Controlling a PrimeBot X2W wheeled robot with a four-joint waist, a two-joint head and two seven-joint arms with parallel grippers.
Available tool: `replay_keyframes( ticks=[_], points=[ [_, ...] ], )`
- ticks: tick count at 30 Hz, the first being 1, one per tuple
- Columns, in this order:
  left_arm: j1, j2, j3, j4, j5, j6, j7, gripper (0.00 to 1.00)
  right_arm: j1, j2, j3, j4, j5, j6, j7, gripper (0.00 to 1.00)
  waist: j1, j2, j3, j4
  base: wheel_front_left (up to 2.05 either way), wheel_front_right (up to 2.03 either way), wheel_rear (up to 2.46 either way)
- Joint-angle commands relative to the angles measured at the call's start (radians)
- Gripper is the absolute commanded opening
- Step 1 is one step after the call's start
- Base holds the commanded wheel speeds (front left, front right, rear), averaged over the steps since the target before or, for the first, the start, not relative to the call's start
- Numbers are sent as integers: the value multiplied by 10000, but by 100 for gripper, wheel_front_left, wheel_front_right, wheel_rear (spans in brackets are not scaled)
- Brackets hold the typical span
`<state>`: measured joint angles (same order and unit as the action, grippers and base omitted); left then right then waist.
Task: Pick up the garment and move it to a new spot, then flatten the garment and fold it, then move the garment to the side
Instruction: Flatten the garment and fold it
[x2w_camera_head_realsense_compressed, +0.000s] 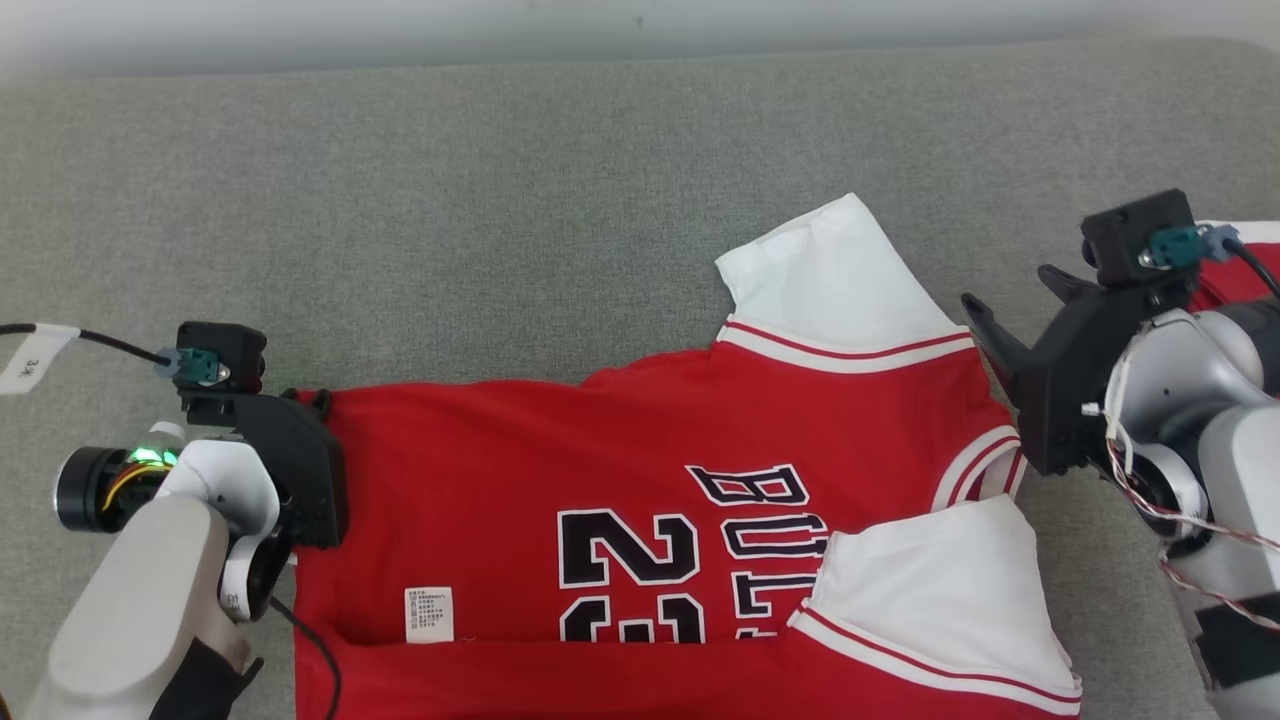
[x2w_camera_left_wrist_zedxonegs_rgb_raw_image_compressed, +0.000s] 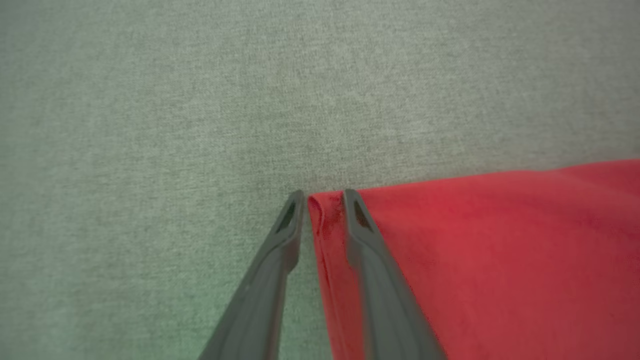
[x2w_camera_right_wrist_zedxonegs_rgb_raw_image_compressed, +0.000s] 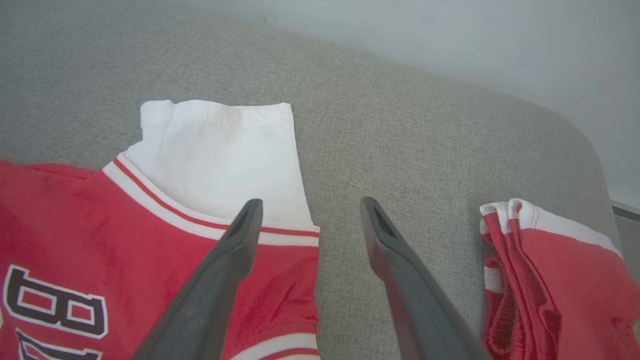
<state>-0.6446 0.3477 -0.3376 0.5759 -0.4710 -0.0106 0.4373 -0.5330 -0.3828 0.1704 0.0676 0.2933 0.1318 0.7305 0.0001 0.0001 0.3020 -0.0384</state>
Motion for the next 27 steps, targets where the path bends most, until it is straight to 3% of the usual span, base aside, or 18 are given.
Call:
replay_keyframes(
  ticks=[1, 2, 16, 27],
  points=[
    [-36, -28, -55, 227, -30, -27, 90, 11, -345, -69, 194, 219, 66, -27, 42, 100, -1, -1, 139, 16, 0, 0, 0],
    [-48, -58, -66, 269, -60, -55, 131, 0, -531, -124, 301, 374, 106, -27, 86, 100, -1, -1, 191, 41, 0, 0, 0],
    [-417, -263, 99, -172, -652, -376, -16, 0, -3549, -678, 1384, 2972, -281, -27, 677, 100, -1, -1, 818, 704, 0, 0, 0],
    [-598, -683, -9, -1076, -881, -400, -225, 0, -4857, -661, 1845, 5025, 1, -27, 301, 100, -1, -1, 1859, 1542, 0, 0, 0]
  ],
)
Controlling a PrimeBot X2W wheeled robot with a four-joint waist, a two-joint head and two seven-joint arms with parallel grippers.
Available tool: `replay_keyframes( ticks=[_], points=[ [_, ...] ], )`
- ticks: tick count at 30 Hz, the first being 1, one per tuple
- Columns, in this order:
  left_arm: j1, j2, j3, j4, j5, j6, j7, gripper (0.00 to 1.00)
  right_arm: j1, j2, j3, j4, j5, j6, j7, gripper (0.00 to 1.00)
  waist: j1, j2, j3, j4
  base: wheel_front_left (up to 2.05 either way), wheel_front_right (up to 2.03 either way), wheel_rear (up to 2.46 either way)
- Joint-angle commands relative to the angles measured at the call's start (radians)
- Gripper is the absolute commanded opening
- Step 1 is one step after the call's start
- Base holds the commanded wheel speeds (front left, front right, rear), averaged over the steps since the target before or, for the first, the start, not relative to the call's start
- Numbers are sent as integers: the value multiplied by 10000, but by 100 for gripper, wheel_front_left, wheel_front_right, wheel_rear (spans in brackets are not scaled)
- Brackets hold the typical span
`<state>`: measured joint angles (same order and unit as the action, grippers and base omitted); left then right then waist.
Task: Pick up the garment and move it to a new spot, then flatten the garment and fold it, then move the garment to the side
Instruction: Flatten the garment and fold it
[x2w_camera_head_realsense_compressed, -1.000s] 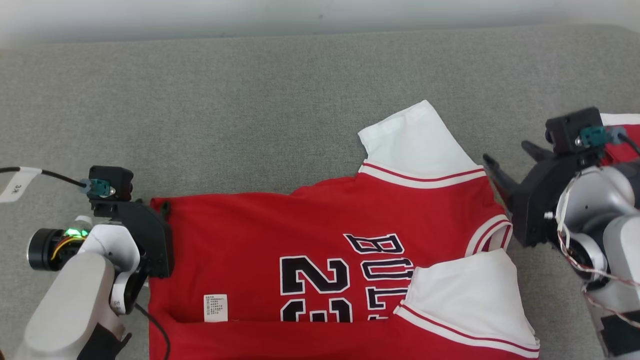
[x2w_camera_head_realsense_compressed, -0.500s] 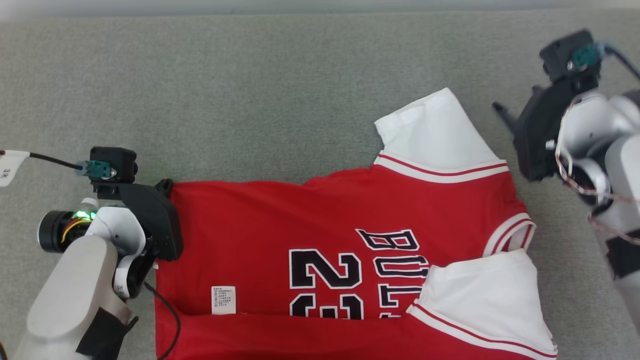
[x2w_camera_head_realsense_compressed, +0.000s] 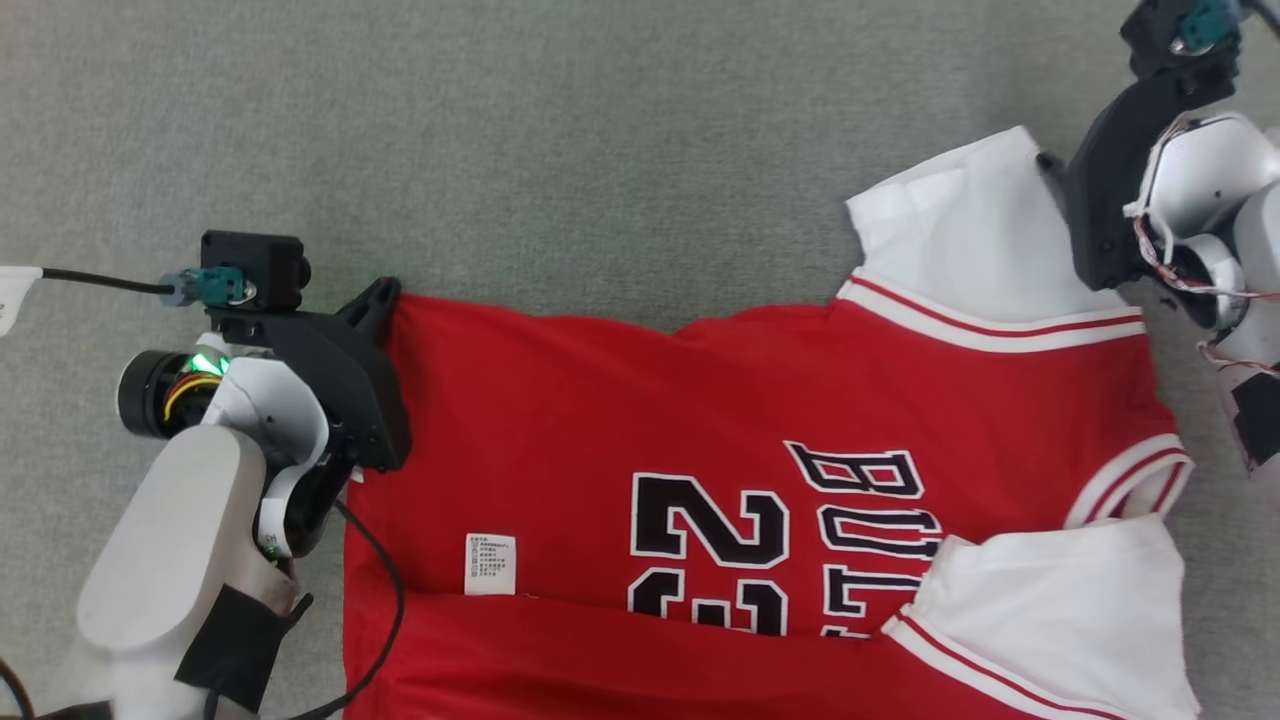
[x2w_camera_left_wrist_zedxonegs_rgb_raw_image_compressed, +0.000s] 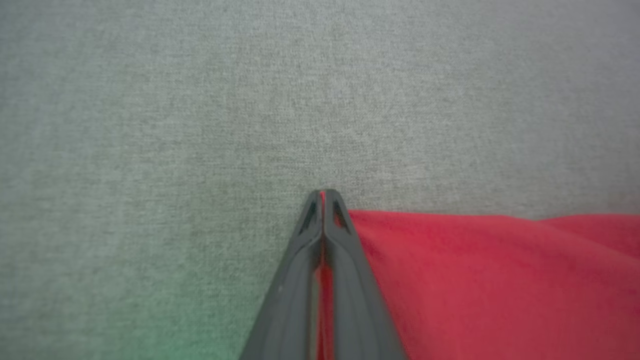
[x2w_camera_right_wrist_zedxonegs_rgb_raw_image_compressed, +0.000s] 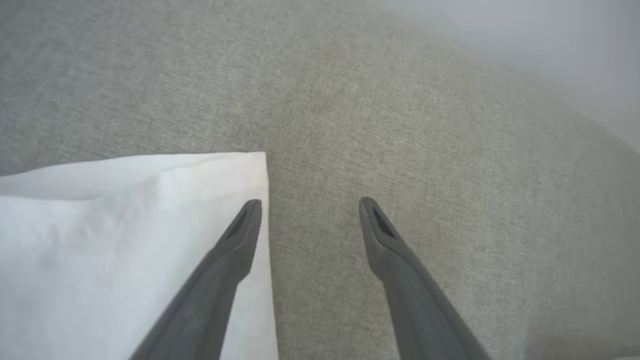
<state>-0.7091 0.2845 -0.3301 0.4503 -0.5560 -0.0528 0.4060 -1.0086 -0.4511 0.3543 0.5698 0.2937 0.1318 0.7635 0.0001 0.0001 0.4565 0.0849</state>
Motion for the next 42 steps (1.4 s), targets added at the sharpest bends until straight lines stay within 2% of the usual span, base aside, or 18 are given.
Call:
replay_keyframes(
  ticks=[1, 6, 7, 8, 9, 10, 13, 14, 21, 30, 35, 42],
  points=[
    [60, -63, -97, 155, -35, 22, 54, 0, -124, 33, 132, 83, 77, -27, -87, 100, -1, -1, 368, 345, 0, 0, 0],
    [119, -48, -140, 97, -71, 20, 31, 0, 41, 27, 755, 512, 593, -24, -163, 100, -1, -1, 489, 420, 0, 0, 0],
    [110, -41, -142, 95, -84, 18, 31, 0, 45, -6, 851, 609, 668, -3, -145, 94, -1, -1, 494, 421, 0, 0, 0],
    [98, -29, -141, 105, -88, 17, 30, 0, 38, -25, 944, 690, 740, -3, -148, 67, -1, -1, 494, 416, 0, 0, 0],
    [89, -18, -139, 117, -105, 28, 19, 0, 33, -38, 1017, 752, 808, -4, -172, 53, -1, -1, 492, 409, 0, 0, 0],
    [78, -7, -133, 127, -117, 40, 10, 0, 34, -50, 1100, 804, 888, -4, -193, 44, -1, -1, 490, 399, 0, 0, 0],
    [65, 6, -124, 150, -149, 73, -27, 0, 59, -42, 1361, 905, 1172, -4, -202, 27, -1, -1, 475, 368, 0, 0, 0],
    [132, 28, -134, 156, -152, 76, -62, 0, 34, -88, 1569, 923, 1278, -4, -263, 0, -1, -1, 475, 357, 0, 0, 0],
    [353, 30, -153, 210, -176, 62, -350, 0, -65, -232, 1782, 1035, 1214, -15, -1190, 0, -1, -1, 418, 364, 0, 0, 0],
    [614, -66, 104, -184, 26, 308, -1812, 0, 325, -425, 1413, 1016, 1417, -15, -2999, 0, -1, -1, -107, 273, 0, 0, 0],
    [1248, -202, 310, -485, -4, 569, -2718, 0, 882, -580, 1019, 555, 1592, -15, -3874, 0, -1, -1, -489, 121, 0, 0, 0],
    [2112, -332, 229, -968, 385, 852, -4006, 0, 1969, -828, 227, -698, 1603, -13, -5027, 0, -1, -1, -937, 0, 0, 0, 0]
  ],
)
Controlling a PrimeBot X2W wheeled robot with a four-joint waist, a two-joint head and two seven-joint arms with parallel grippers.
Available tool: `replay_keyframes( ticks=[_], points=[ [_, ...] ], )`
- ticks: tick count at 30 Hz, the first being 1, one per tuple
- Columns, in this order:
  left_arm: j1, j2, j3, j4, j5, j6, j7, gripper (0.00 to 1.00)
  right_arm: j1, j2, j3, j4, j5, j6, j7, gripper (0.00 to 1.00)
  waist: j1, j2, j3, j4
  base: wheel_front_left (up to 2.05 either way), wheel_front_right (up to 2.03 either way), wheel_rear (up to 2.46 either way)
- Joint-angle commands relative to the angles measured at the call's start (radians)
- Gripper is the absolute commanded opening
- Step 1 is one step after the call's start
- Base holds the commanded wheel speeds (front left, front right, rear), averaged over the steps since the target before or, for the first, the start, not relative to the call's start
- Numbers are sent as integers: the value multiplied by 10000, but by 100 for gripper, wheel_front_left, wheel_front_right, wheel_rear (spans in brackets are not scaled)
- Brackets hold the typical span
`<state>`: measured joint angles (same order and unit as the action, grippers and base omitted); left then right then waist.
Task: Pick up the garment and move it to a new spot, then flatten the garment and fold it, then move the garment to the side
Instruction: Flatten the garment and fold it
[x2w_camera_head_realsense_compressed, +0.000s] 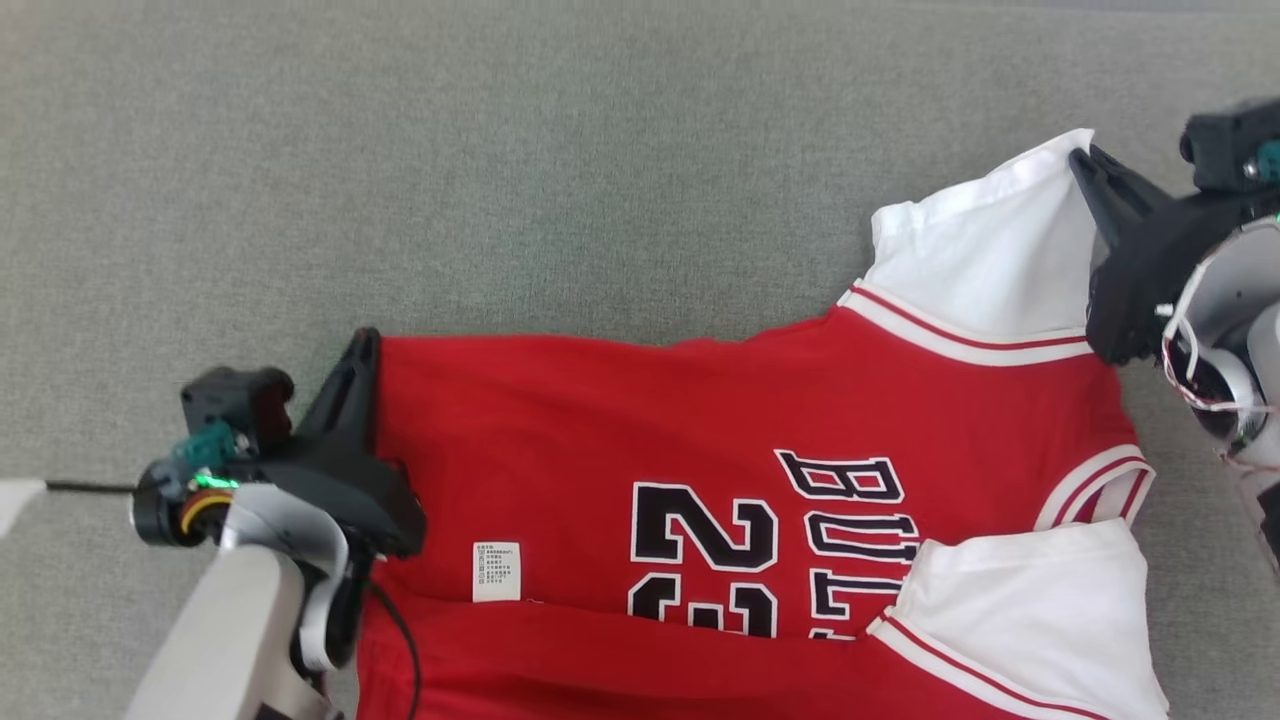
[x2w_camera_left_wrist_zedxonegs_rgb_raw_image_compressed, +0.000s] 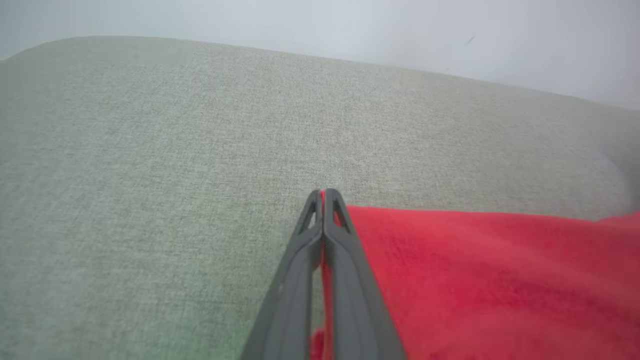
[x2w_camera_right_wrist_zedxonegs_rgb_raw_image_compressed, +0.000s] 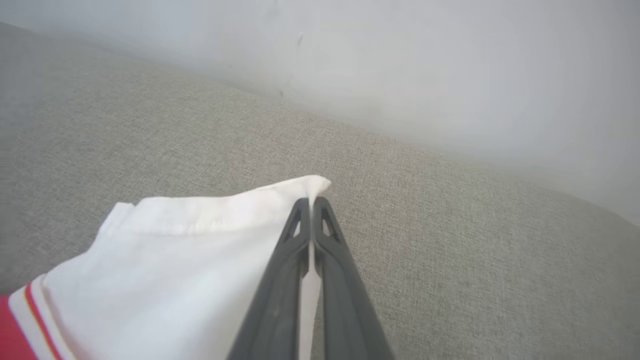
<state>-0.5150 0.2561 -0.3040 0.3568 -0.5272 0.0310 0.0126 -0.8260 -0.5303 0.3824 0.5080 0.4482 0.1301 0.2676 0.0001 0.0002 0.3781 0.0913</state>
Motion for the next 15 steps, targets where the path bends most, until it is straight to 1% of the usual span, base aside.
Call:
replay_keyframes(
  ticks=[1, 4, 6, 7, 11, 14, 15],
  points=[
    [268, -86, -67, -89, 172, 17, -272, 0, 396, -38, -143, -295, 158, 2, -137, 0, -1, -2, -238, -65, 0, 0, 0],
    [600, -162, -208, -166, 270, -43, -748, 0, 1173, -145, -327, -1120, 360, 4, -108, 0, -1, -2, -513, -91, 0, 0, 0],
    [803, -186, -282, -177, 253, -143, -1077, 0, 1742, -127, -498, -1772, 688, 2, -7, 0, -1, -2, -710, -126, 0, 0, 0],
    [906, -174, -318, -174, 273, -216, -1220, 0, 2066, -187, -469, -2157, 852, 4, 144, 0, -1, -2, -807, -148, 0, 0, 0],
    [1348, -119, -389, -172, 325, -279, -1623, 0, 3416, -512, -742, -3565, 1546, 2, 967, 0, -1, -2, -1158, -261, 0, 0, 0],
    [1609, 54, -421, -230, 440, -276, -1877, 0, 4405, -868, -979, -4561, 1889, 4, 1682, 0, -1, -2, -1319, -342, 0, 0, 0],
    [1693, 144, -473, -260, 538, -333, -1967, 0, 4687, -991, -1037, -4888, 1942, 4, 1880, 0, -1, -2, -1377, -378, 0, 0, 0]
  ],
)
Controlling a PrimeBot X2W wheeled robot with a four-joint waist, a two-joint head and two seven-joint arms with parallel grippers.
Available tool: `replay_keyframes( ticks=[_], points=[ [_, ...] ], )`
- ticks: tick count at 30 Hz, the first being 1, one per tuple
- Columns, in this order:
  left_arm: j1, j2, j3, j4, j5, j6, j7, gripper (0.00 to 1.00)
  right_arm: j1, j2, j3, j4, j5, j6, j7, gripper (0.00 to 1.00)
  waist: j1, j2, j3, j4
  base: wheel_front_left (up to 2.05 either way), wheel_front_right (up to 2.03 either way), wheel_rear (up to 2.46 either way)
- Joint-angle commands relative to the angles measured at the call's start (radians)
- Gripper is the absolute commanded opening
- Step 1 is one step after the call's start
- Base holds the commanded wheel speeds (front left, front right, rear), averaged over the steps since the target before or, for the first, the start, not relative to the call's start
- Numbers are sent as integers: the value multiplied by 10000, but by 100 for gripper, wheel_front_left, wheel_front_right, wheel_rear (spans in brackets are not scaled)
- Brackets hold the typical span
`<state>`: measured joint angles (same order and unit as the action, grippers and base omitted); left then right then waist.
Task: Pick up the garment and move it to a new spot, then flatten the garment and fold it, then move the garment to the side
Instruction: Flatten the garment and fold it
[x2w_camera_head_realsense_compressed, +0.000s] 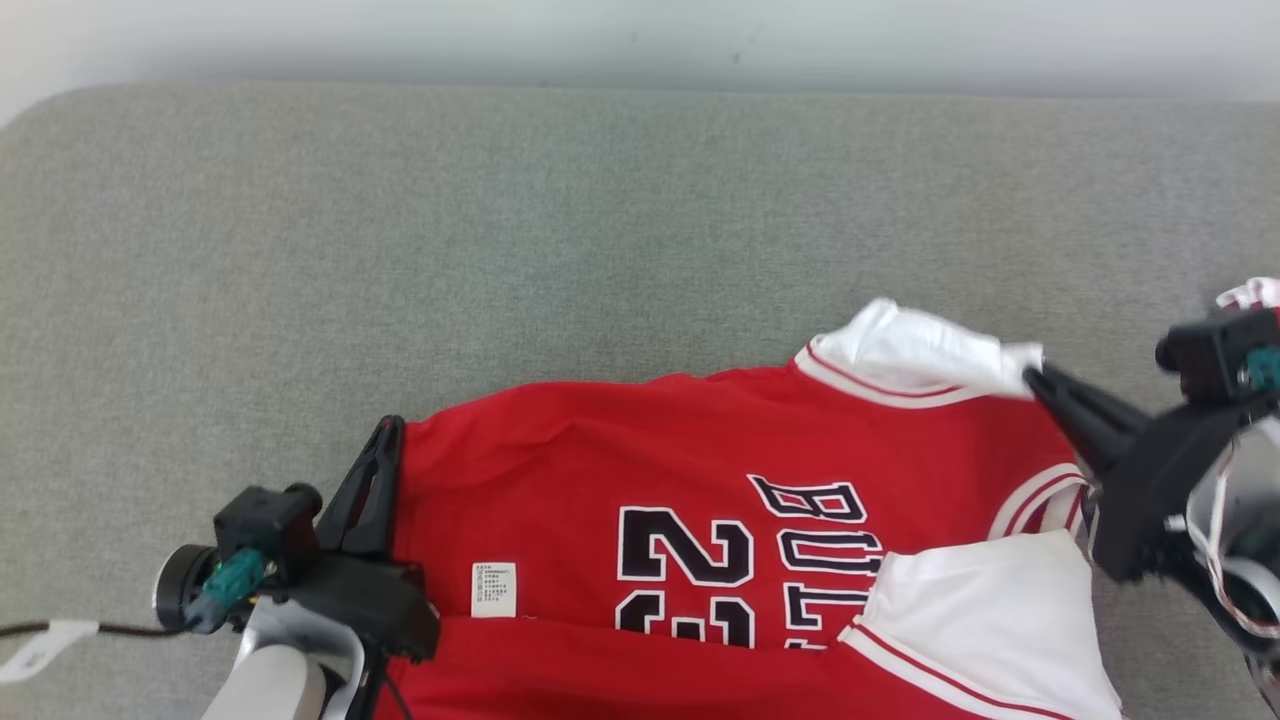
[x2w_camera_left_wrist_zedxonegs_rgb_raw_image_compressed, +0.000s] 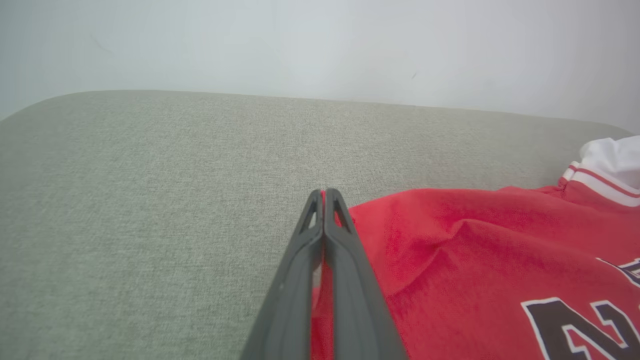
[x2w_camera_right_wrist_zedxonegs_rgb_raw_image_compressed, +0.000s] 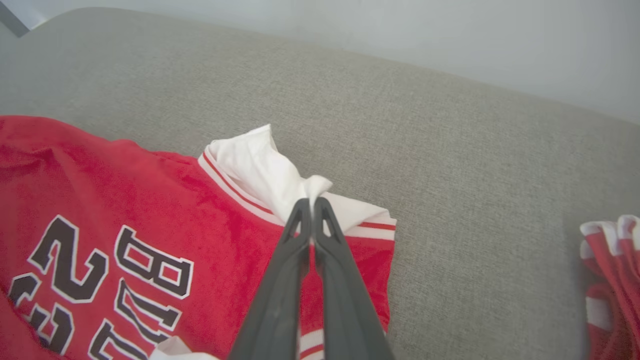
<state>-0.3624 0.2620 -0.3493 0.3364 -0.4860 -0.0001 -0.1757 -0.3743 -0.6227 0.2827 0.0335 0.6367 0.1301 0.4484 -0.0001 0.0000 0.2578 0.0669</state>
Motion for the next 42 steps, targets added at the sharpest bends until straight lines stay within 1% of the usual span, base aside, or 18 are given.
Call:
replay_keyframes(
  ticks=[1, 6, 9, 12, 16, 23, 26, 29, 38, 39, 40, 41, 42],
  points=[
    [229, 139, -44, -85, 165, -72, -184, 0, 459, -152, -112, -460, 157, 4, 282, 0, 1, 0, -213, -166, 0, 0, 0],
    [550, 538, -265, -10, 597, -191, -528, 0, 1626, -371, -489, -1654, 549, 4, 1065, 0, 1, 0, -378, -321, 0, 0, 0],
    [657, 565, -296, 92, 660, -184, -604, 0, 2044, -320, -611, -1950, 702, 4, 1410, 0, 1, 0, -427, -373, 0, 0, 0],
    [873, 636, -306, 290, 733, -209, -705, 0, 2689, -224, -909, -2322, 987, 4, 2090, 0, 1, 0, -485, -420, 0, 0, 0],
    [1021, 649, -244, 477, 867, -31, -805, 0, 3513, -39, -1436, -2750, 1184, 4, 3030, 0, 1, 0, -511, -437, 0, 0, 0],
    [1196, 736, -122, 783, 1022, -56, -891, 0, 4406, 432, -2090, -3386, 1206, 4, 4437, 0, 1, 0, -495, -409, 0, 0, 0],
    [1196, 716, -40, 851, 1094, -108, -902, 0, 4729, 593, -2202, -3564, 1273, 4, 5053, 0, 1, 0, -513, -386, 0, 0, 0],
    [1292, 626, 216, 545, 1226, -5, -896, 0, 5011, 772, -2291, -3793, 1437, 4, 5642, 0, 1, 0, -542, -351, 0, 0, 0],
    [1796, 375, 716, 330, 1552, -97, -893, 0, 5518, 1101, -2594, -4173, 1425, 4, 6731, 0, 1, 0, -547, -293, 0, 0, 0],
    [1847, 325, 779, 367, 1535, -83, -893, 5, 5542, 1139, -2619, -4203, 1394, 4, 6773, 0, 1, 0, -543, -289, 0, 0, 0],
    [1874, 284, 837, 420, 1525, -73, -894, 66, 5539, 1183, -2660, -4211, 1336, 4, 6769, 0, 1, 0, -539, -287, 0, 0, 0],
    [1879, 225, 902, 489, 1485, -59, -892, 100, 5543, 1231, -2661, -4202, 1277, 4, 6768, 0, 1, 0, -537, -286, 0, 0, 0],
    [1893, 169, 963, 508, 1454, -72, -894, 100, 5544, 1283, -2653, -4186, 1215, 4, 6737, 42, 1, 0, -537, -287, 0, 0, 0]
  ],
)
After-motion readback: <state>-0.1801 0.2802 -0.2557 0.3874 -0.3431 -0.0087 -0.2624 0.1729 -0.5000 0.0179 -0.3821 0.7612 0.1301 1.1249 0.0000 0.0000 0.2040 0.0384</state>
